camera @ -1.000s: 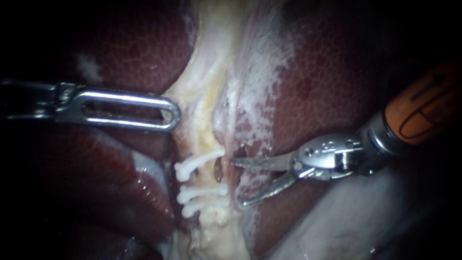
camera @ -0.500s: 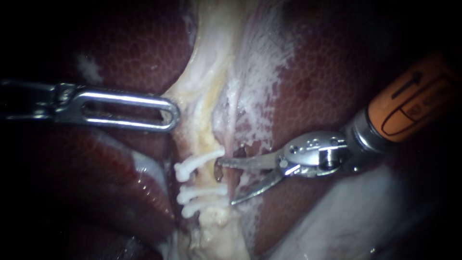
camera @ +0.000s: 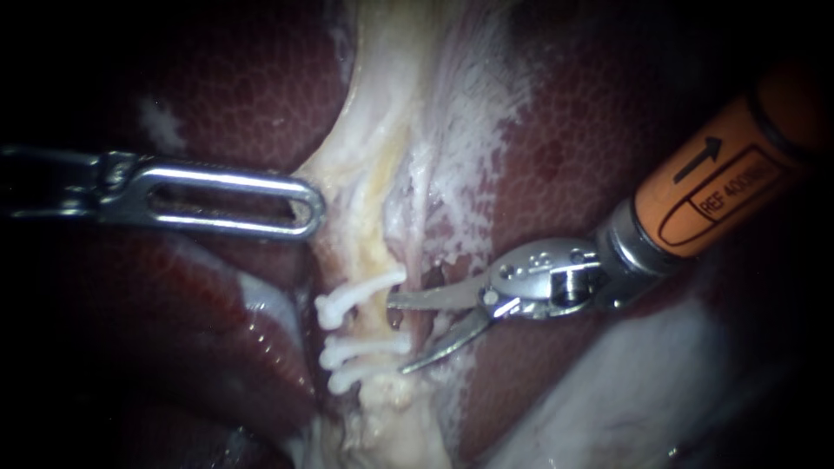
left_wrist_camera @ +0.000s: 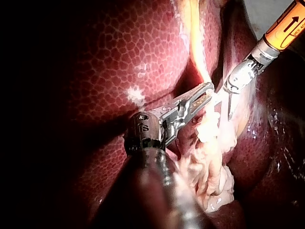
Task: Go to the cutting position left tube
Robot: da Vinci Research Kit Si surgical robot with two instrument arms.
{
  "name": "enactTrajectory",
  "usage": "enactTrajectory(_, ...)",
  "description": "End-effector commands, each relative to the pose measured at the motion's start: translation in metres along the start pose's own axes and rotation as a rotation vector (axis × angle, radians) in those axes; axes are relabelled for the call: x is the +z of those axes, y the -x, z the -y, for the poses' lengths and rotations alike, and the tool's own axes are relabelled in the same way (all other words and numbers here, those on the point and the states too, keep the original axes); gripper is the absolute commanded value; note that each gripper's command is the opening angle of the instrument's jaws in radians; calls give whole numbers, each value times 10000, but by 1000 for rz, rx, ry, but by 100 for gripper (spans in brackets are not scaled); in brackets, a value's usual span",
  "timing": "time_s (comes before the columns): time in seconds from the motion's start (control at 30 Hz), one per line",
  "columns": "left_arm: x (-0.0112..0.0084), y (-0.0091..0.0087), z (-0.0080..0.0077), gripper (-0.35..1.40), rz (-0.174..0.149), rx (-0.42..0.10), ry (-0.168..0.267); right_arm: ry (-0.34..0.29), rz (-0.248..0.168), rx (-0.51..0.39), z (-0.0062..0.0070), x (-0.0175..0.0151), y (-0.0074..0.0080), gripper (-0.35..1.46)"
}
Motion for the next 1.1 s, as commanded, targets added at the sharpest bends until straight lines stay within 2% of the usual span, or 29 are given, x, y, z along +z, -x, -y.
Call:
enactTrajectory(0.03, 0, 0, 0, -35, 0, 0, 0, 1, -8, -1, 0, -1, -2, 126)
enactTrajectory(0.37, 0, 0, 0, -35, 0, 0, 0, -65, -50, -7, 1, -2, -8, 113)
enactTrajectory(0.7, 0, 0, 0, -35, 0, 0, 0, -63, -101, -15, -7, 1, -20, 111)
enactTrajectory(0.93, 0, 0, 0, -35, 0, 0, 0, -59, -115, -16, -14, 11, -21, 111)
enactTrajectory(1.1, 0, 0, 0, -35, 0, 0, 0, -60, -130, -6, -16, 13, -21, 101)
